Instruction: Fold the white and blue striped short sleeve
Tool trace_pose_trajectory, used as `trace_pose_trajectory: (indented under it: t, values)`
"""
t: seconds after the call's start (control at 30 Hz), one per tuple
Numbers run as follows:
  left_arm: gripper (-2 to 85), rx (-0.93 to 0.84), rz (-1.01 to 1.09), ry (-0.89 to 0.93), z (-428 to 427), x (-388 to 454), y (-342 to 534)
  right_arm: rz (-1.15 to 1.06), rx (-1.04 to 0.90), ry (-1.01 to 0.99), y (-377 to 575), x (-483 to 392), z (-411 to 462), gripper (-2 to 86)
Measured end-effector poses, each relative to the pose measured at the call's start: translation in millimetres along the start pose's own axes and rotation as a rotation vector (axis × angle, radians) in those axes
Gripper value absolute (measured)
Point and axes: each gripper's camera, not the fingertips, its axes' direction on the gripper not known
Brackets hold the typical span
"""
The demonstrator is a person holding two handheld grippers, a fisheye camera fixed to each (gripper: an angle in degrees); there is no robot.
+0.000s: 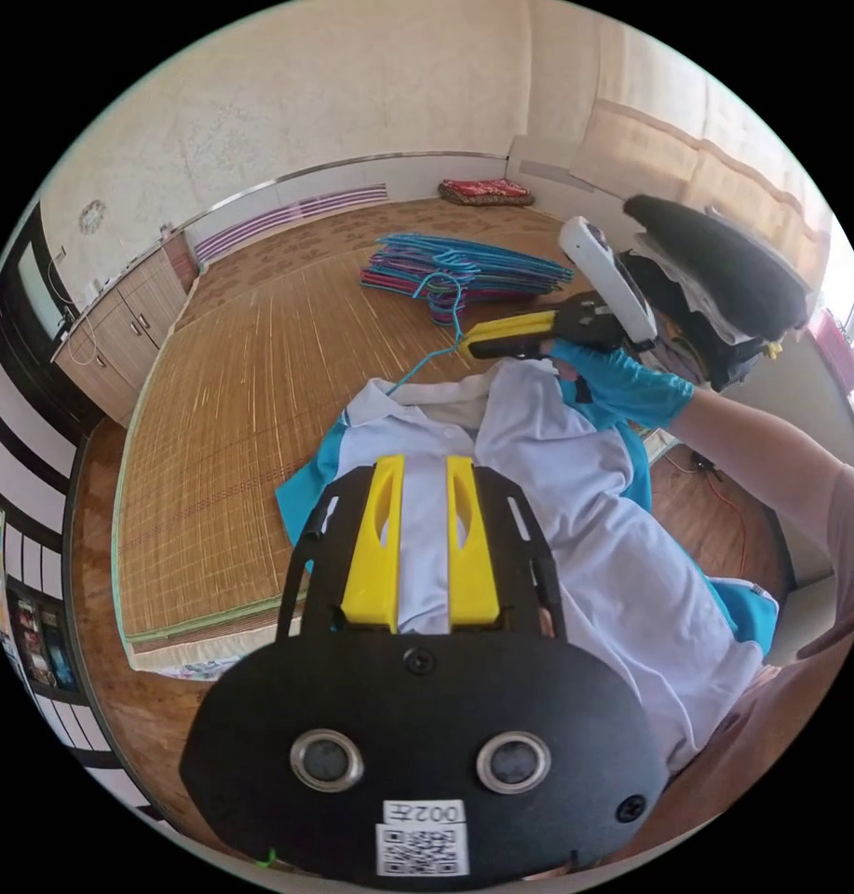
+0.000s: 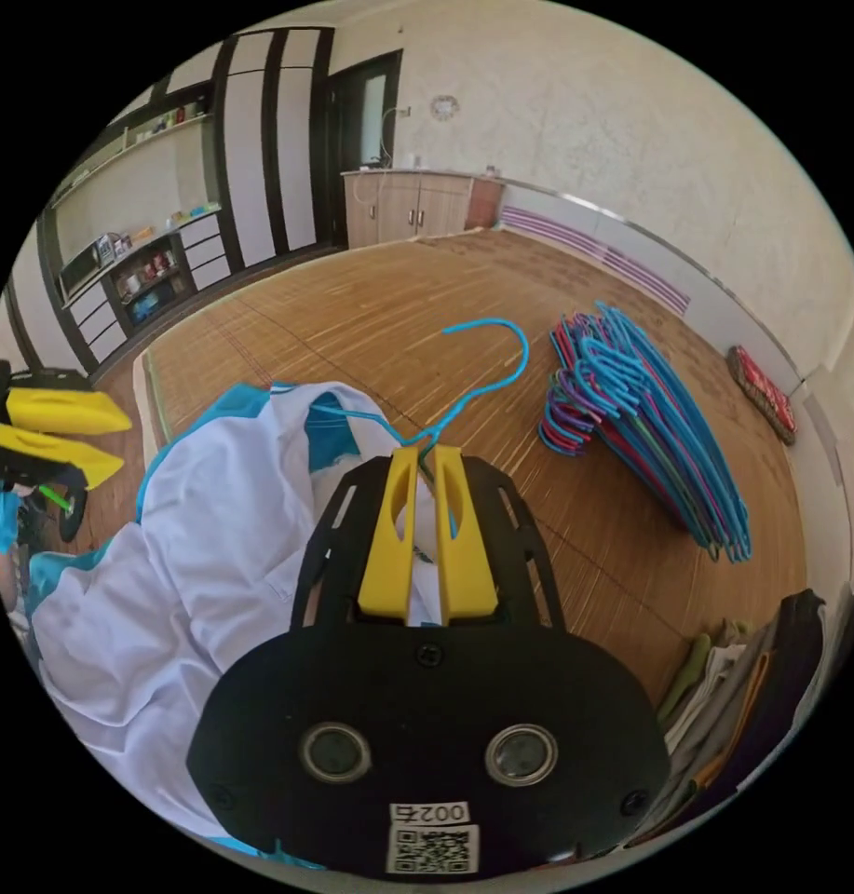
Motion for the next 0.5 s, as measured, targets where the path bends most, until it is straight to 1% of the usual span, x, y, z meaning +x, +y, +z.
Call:
trace_pose_trajectory:
  t: [0.2, 0.37, 0.5]
  values:
    - [4.1, 0.056, 0.01, -0.035, -22, 15, 2, -0.07, 0.119, -0.022, 26, -40, -54, 0.1]
    - [5.3, 0.098, 0.033, -0.036, -32, 27, 6, -0.123, 0.159, -0.035, 51, -74, -81, -0.7]
    - [8.2, 0.139, 0.117, -0.044, -37, 43, 8, -0.151, 0.162, -0.028, 67, -93, -93, -0.8]
